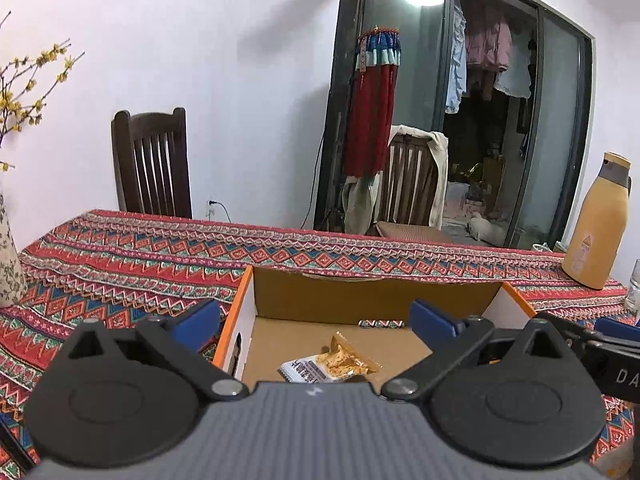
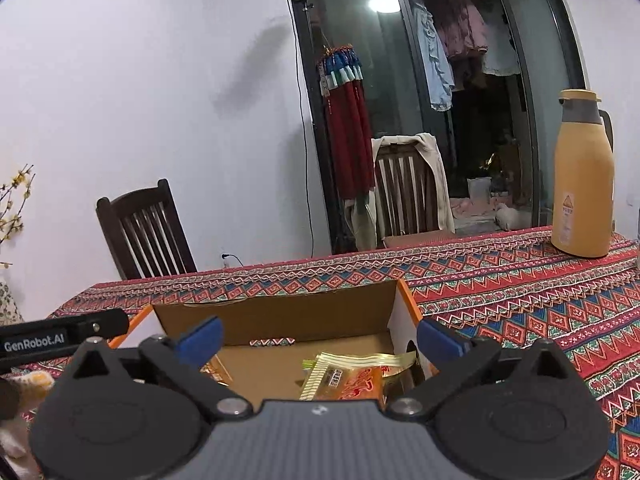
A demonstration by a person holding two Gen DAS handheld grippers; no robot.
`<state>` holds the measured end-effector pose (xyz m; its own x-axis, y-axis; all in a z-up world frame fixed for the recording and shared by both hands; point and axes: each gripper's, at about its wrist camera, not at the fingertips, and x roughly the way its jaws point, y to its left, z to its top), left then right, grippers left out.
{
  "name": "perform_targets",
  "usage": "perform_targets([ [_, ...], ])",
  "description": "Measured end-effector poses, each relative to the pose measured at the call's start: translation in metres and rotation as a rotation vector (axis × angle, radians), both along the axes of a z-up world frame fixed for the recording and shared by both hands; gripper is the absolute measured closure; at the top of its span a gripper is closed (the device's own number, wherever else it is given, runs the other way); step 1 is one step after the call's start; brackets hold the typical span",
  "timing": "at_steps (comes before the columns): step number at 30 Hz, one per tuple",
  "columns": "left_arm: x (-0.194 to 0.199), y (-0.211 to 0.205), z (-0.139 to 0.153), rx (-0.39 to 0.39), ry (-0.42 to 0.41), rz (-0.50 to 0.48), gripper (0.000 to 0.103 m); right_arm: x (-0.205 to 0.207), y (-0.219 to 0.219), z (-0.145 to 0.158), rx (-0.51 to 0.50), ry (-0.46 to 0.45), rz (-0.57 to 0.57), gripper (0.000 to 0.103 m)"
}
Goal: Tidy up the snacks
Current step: 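Open both tools to drop the packets into the box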
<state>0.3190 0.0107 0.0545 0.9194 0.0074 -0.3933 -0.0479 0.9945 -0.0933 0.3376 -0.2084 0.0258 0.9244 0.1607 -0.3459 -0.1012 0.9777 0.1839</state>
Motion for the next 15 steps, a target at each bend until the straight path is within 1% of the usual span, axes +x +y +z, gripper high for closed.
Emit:
perform_targets([
  [3, -0.005, -0.004, 0.007, 0.026, -0.017, 0.006, 0.0, -0.004, -0.001, 0.003, -0.002, -0.006, 0.002, 0.0],
  [8, -0.017, -0.001, 0.022, 0.031, -0.024, 0.037, 0.0, -0.014, -0.003, 0.015, 0.001, -0.043, -0.001, 0.0],
  [12, -0.032, 0.005, 0.028, 0.037, -0.028, 0.053, 0.0, -0.025, -0.007, 0.03, 0.007, -0.077, -0.008, 0.0],
  [15, -0.045, 0.007, 0.028, 0.04, -0.027, 0.052, 0.0, -0.038, -0.009, 0.037, 0.008, -0.083, -0.008, 0.0],
])
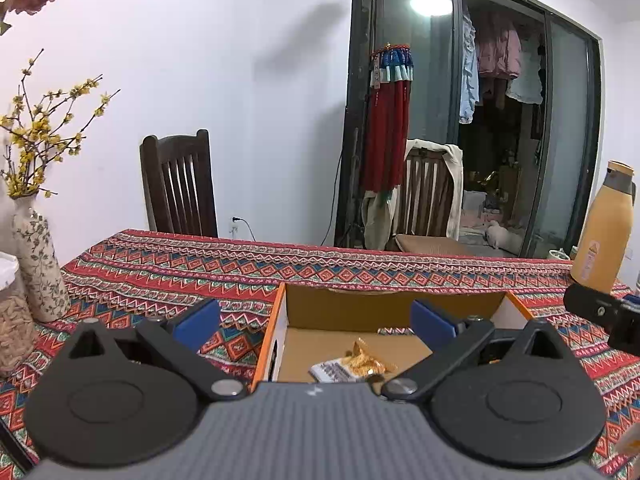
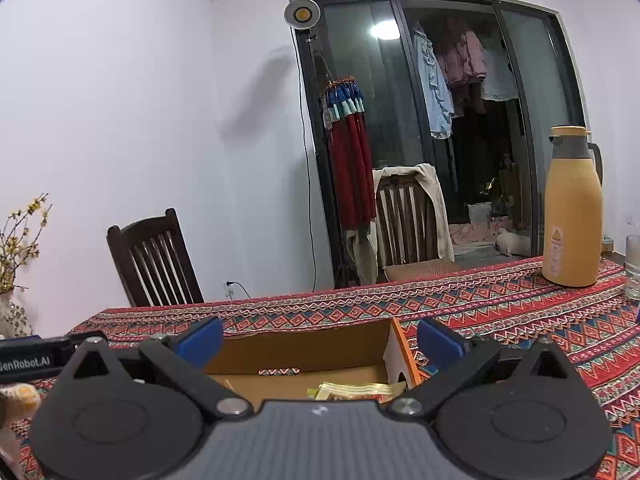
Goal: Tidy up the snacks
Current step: 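Open both tools to drop the packets into the box, then move both open tools back over the snack pile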
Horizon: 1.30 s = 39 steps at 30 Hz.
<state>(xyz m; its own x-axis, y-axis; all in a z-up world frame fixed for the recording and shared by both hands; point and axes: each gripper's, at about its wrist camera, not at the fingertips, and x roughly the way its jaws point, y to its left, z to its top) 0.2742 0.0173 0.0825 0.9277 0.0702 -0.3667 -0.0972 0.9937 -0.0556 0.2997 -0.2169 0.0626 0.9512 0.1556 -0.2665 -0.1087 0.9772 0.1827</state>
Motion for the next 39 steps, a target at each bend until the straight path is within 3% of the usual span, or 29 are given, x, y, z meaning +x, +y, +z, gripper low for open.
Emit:
perform_targets([
  [11, -0.056, 0.005, -0.02, -0.009, 0.02, -0.027, 0.0, -0.052, -0.002, -0.014, -0.009, 0.06, 0.0, 0.0],
  [23, -0.113, 0.021, -0.058, -0.026, 0.068, -0.048, 0.0, -0.103, 0.011, -0.058, -0.048, 0.167, 0.054, 0.0],
  [39, -0.133, 0.038, -0.102, -0.043, 0.139, -0.051, 0.0, -0.136, 0.003, -0.105, -0.07, 0.291, 0.053, 0.0],
])
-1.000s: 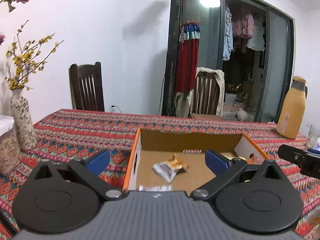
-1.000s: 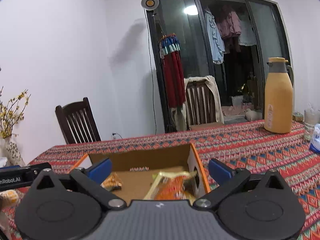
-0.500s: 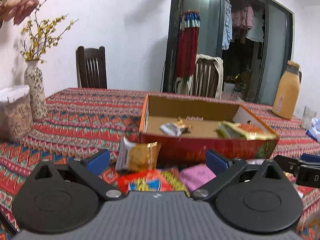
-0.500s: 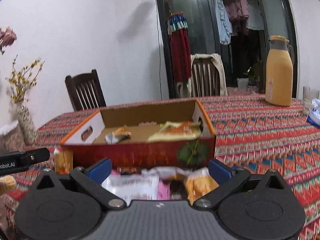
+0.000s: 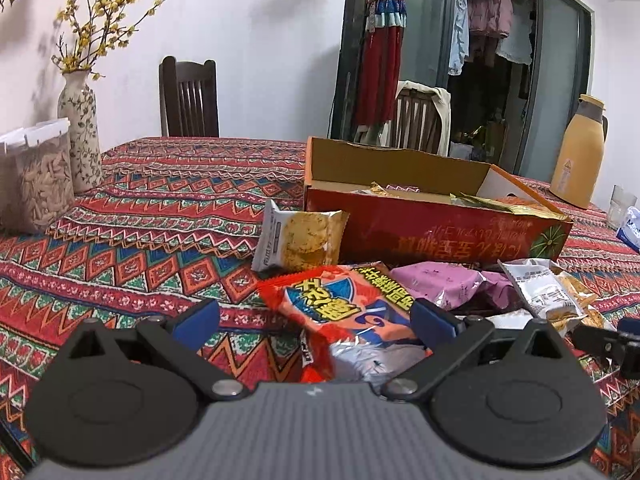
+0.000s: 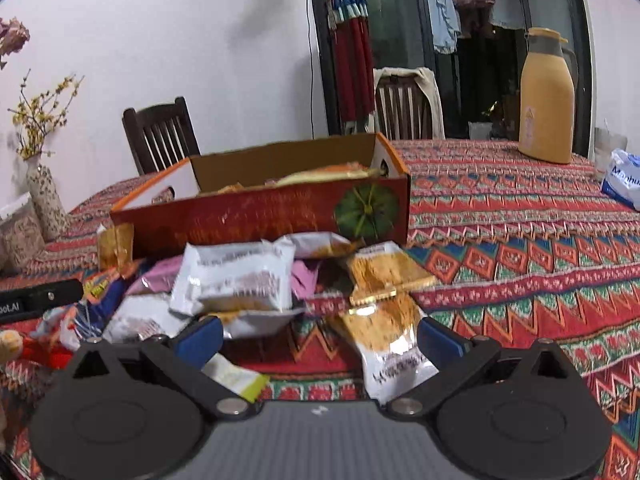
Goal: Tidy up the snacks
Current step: 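Move both open tools back over the snack pile, then grasp the white cracker packet with the right tool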
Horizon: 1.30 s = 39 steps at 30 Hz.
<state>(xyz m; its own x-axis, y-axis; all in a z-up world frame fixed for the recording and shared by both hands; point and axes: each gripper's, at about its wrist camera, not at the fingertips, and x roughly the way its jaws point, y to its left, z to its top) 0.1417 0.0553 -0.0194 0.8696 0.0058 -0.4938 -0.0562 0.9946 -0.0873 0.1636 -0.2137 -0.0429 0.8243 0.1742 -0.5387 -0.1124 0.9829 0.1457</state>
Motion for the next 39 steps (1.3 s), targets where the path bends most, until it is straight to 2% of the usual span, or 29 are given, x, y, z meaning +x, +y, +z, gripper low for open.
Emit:
perform_targets([
  [15, -0.0021, 0.004, -0.0052, -0.06, -0.029, -0.042, 0.0, 0.0065, 0.0015, -0.0086, 0.016, 0.024, 0.013, 0.0],
  [39, -0.0084, -0.0012, -0.005, -0.033, -0.081, -0.04, 0.0, 0.0016, 0.0021, -0.0086, 0.026, -0.012, 0.02, 0.0],
])
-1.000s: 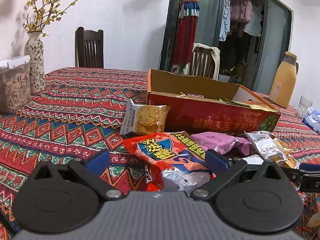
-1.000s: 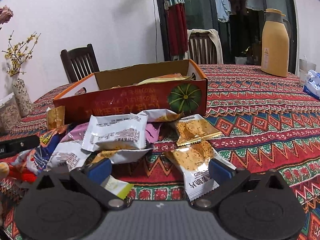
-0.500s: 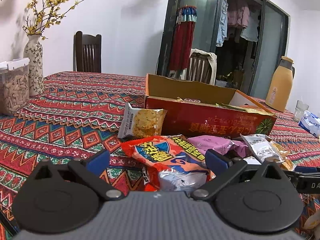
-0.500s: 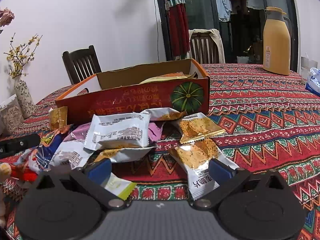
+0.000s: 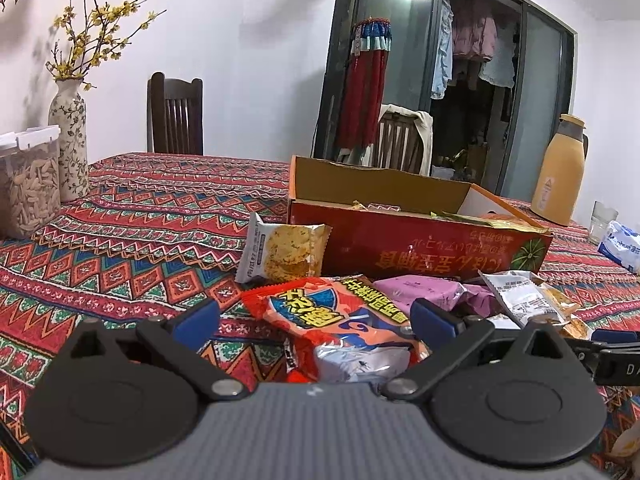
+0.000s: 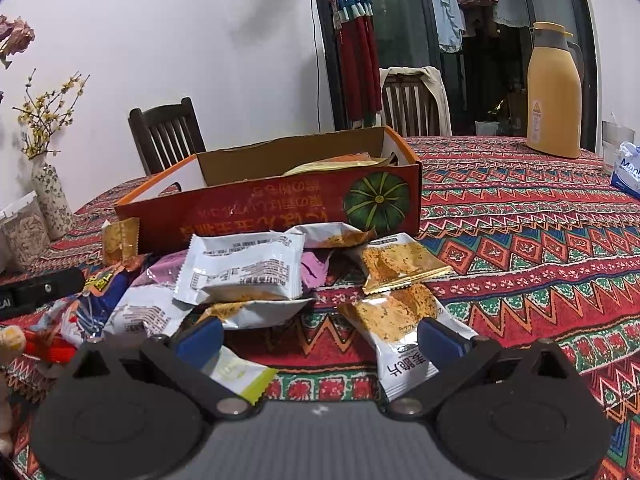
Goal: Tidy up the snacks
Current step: 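Grasp the white cracker packet with the right tool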
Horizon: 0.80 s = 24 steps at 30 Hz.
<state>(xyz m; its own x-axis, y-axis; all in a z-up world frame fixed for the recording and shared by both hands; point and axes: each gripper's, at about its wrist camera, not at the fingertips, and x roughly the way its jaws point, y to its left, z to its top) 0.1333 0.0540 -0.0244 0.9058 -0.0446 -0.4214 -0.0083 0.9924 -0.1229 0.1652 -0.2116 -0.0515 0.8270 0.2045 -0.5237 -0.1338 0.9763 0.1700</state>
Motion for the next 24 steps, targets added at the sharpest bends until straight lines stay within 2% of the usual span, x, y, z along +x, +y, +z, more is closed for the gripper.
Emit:
perform_targets([
  [9, -0.002, 0.001, 0.0, -0.008, -0.015, 0.009, 0.0, -0.003, -0.001, -0.001, 0.026, -0.016, 0.013, 0.0],
  [14, 0.001, 0.003, 0.0, -0.023, 0.004, 0.007, 0.0, -0.003, -0.003, 0.001, 0.032, -0.015, 0.013, 0.0],
  [17, 0.001, 0.004, -0.001, -0.028, 0.006, 0.007, 0.0, -0.006, -0.009, 0.007, -0.006, -0.041, -0.008, 0.0],
  [20, 0.001, 0.005, -0.001, -0.032, 0.005, 0.003, 0.0, -0.004, -0.022, 0.01, -0.079, -0.037, -0.033, 0.009],
  [22, 0.001, 0.005, -0.001, -0.034, 0.007, 0.0, 0.0, 0.005, -0.031, 0.007, -0.106, 0.013, -0.011, 0.024],
  [24, 0.001, 0.004, -0.001, -0.034, 0.007, -0.002, 0.0, 0.016, -0.038, 0.005, -0.121, 0.054, 0.016, 0.025],
])
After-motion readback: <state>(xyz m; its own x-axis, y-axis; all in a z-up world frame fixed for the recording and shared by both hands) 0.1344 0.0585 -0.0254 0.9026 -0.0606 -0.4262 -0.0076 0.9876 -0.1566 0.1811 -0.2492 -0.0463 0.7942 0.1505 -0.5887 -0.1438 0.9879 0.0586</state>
